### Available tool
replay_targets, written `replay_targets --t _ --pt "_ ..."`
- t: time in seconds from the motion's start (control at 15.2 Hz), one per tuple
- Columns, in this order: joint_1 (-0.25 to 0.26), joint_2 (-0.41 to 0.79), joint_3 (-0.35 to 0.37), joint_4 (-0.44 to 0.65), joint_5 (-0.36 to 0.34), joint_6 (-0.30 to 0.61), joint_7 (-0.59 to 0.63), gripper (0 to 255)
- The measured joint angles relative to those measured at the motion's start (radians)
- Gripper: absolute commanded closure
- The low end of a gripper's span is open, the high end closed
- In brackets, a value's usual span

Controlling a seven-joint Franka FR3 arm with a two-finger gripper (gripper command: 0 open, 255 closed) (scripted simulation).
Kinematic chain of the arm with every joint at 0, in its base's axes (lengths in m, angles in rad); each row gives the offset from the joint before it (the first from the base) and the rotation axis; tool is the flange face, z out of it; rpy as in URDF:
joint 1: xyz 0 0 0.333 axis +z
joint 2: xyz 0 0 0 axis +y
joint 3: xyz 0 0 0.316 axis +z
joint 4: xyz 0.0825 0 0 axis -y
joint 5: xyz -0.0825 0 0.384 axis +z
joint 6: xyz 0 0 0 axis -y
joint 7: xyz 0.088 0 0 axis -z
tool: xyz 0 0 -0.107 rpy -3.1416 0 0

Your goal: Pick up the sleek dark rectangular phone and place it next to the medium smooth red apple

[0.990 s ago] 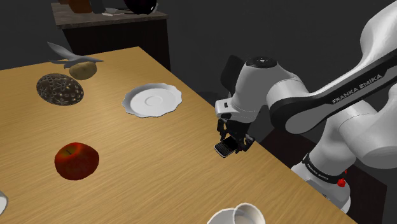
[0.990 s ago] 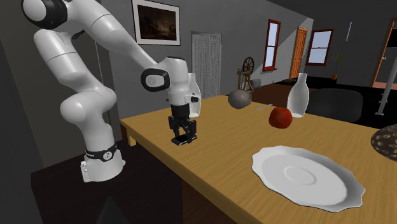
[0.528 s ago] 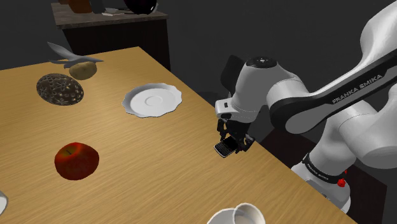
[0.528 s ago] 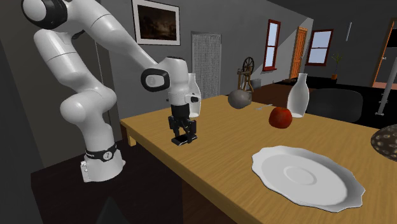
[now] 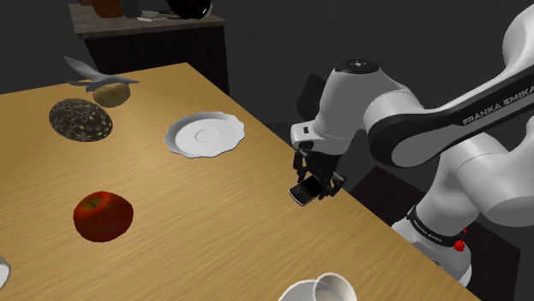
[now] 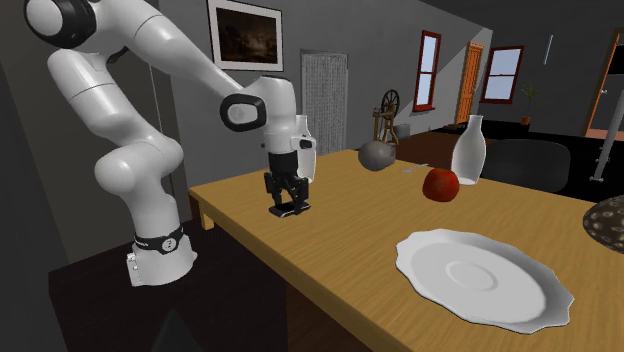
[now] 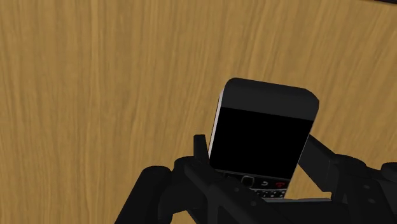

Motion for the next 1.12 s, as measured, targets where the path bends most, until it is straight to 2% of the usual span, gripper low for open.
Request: replay_targets --t 1.12 --pt "-0.001 -0.124 -0.01 0.152 -0.003 -0.276 -0.006 255"
